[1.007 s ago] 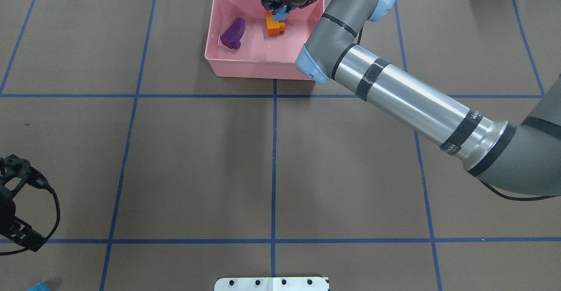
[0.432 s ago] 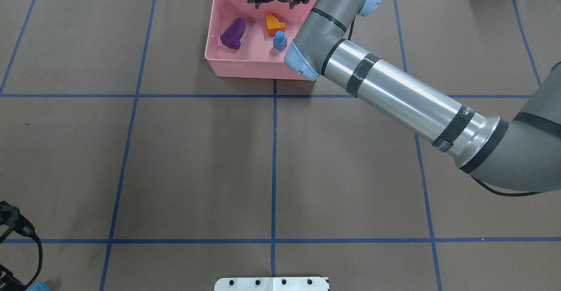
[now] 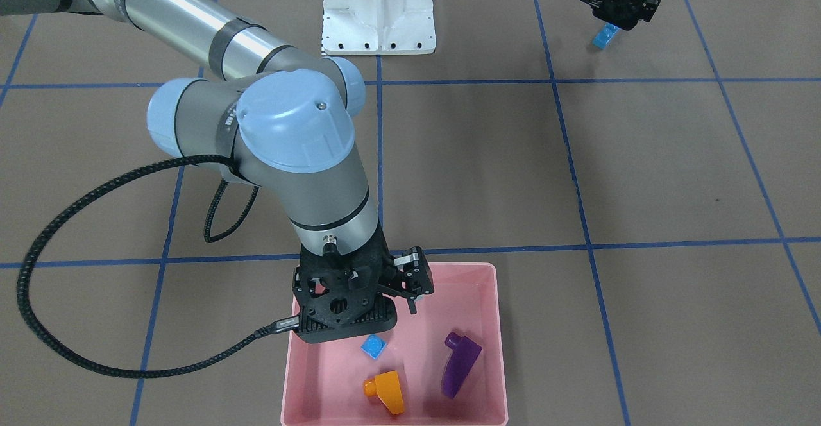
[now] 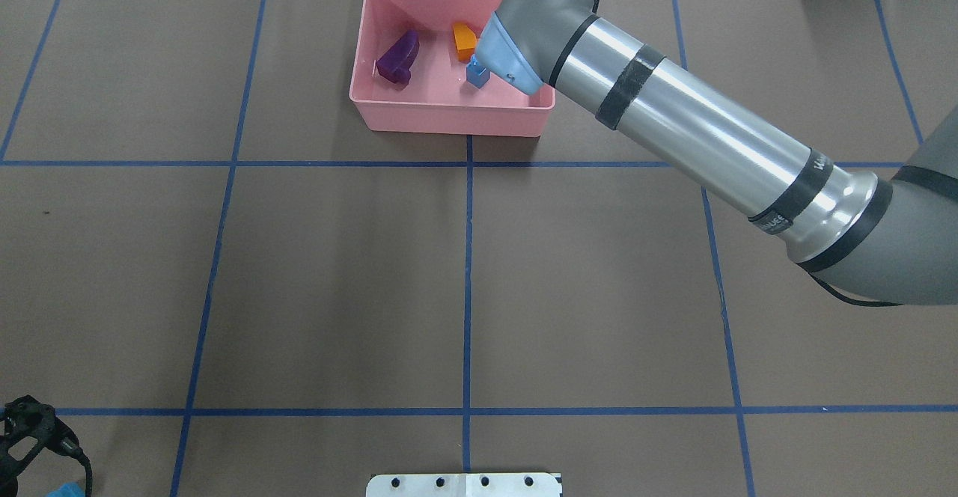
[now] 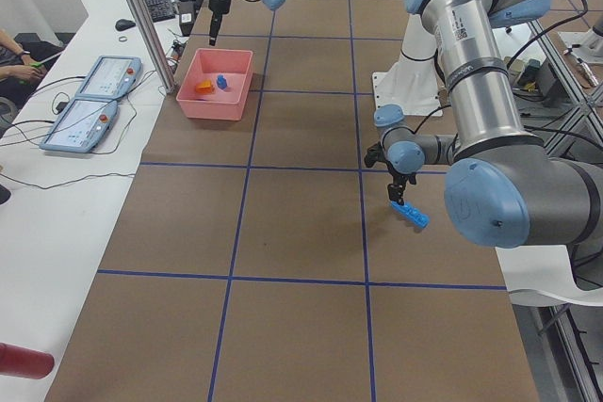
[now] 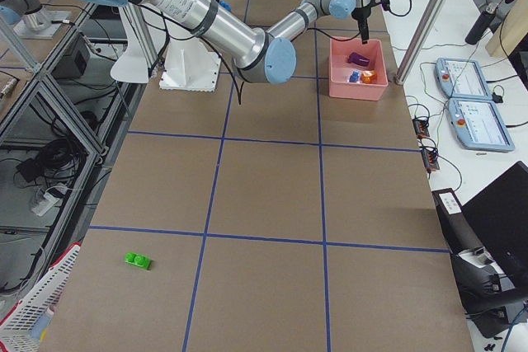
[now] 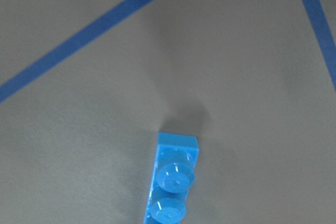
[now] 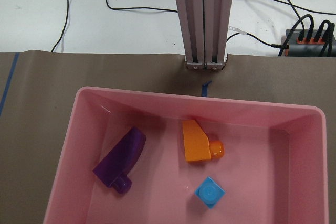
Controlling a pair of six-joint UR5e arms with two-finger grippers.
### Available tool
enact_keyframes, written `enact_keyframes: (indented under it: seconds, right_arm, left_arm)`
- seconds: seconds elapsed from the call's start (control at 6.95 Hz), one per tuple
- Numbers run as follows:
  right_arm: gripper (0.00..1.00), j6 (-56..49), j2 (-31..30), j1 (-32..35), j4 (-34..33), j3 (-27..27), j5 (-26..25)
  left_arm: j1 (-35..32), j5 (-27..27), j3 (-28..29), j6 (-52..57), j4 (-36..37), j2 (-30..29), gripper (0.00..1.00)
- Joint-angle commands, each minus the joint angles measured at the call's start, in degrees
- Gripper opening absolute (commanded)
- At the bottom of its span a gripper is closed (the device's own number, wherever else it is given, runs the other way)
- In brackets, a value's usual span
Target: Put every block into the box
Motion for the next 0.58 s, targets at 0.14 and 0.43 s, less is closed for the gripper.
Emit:
enact_keyframes:
  seconds: [0.14, 0.43]
  right_arm:
    - [0.99, -2.29, -7.6, 3.84, -10.88, 14.53, 8.11]
    - [0.99, -5.97, -15.06, 6.83, -12.65, 21.05, 12.78]
  left_arm:
    - [1.55, 2.6, 2.84, -0.49, -0.25, 0.49, 1.0]
    - [3.13, 2.78, 3.56, -0.93, -0.26, 0.14, 1.0]
